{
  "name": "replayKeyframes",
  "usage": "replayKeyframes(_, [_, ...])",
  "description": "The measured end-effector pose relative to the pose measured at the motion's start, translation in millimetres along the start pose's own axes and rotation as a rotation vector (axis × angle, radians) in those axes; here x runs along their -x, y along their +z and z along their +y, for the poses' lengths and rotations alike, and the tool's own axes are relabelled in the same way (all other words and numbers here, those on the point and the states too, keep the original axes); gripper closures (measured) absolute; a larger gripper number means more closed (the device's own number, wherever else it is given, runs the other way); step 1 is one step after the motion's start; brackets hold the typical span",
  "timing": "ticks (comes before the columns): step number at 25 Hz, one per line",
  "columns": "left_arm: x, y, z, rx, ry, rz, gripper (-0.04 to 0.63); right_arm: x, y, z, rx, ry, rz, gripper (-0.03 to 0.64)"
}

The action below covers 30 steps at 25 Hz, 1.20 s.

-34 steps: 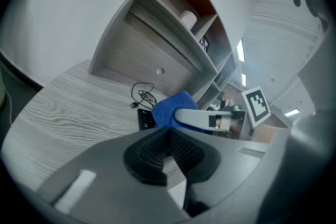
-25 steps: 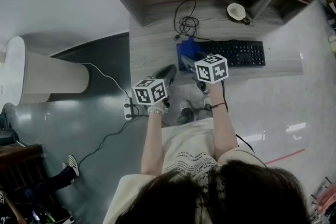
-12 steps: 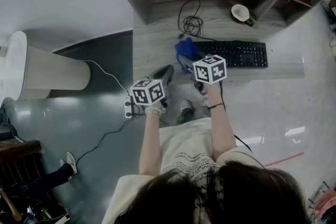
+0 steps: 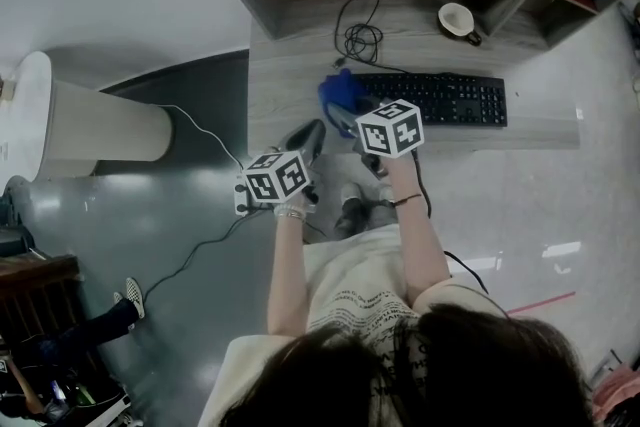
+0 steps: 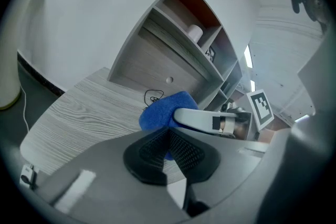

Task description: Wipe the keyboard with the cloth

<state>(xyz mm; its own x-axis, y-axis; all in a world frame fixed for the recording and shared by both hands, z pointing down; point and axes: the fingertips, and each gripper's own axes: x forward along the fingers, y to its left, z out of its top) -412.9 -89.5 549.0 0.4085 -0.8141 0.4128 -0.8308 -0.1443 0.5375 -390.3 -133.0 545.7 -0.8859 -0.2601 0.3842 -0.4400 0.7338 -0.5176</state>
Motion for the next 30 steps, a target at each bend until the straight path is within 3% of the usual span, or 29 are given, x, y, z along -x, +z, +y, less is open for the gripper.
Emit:
replayKeyframes(10, [5, 3, -13, 0.019, 0.028, -0.066, 0.592, 20, 14, 2, 0.013, 0.037, -0.020, 0.558])
replayKeyframes(22, [4, 26, -35, -0.012, 0.002, -0.127, 0.592, 43, 40, 6, 0.047, 0.085, -0.068, 0.558])
replayKeyframes(26, [6, 43, -47, -0.063, -0.028, -0.164, 0.592, 58, 55, 10, 0.086, 0.124, -0.097, 0.558])
replayKeyframes(30, [10, 64, -72, -0.147, -0.128, -0.232, 0.592, 77, 71, 12, 0.140, 0.160, -0.136, 0.558])
